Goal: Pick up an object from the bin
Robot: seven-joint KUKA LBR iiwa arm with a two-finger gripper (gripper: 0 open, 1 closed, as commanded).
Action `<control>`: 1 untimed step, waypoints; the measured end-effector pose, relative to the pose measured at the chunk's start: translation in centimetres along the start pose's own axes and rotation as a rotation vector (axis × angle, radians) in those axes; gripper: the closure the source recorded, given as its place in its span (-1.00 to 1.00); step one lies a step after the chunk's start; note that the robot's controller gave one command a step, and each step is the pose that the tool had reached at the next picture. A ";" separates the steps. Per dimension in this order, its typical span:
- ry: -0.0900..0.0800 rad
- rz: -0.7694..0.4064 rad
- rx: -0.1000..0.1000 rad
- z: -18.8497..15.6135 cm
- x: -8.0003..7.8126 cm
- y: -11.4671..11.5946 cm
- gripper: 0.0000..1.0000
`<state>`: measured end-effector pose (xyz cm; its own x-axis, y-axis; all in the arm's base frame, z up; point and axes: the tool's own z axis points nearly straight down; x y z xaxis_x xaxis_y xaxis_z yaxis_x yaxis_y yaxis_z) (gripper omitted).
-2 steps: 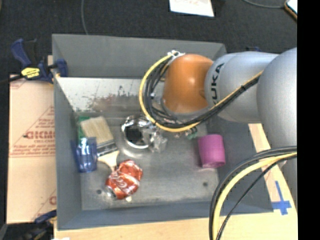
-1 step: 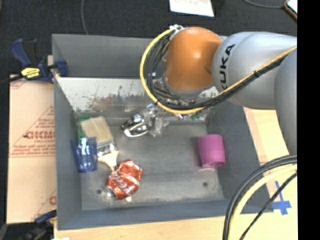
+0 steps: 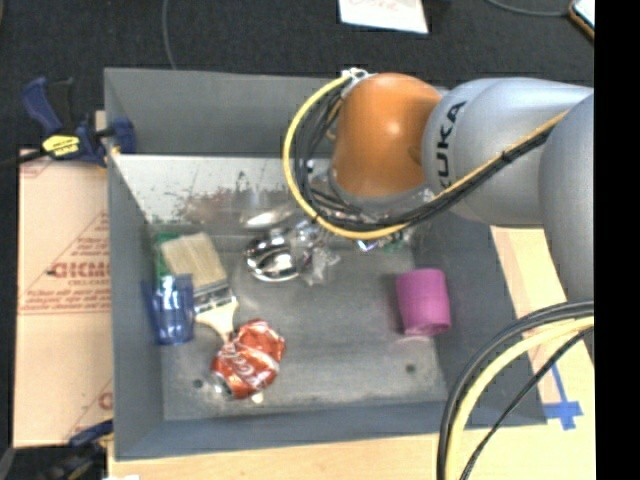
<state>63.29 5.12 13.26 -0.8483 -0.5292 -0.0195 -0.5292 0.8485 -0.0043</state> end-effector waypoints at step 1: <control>-0.021 0.000 0.010 -2.9 -1.2 0.1 1.00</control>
Offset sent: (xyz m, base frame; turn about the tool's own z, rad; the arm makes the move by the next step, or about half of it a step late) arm -0.0022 -0.0034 0.0100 -0.0177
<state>64.17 5.84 16.18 -0.8477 -0.5290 -0.0403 -0.5289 0.8486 -0.0139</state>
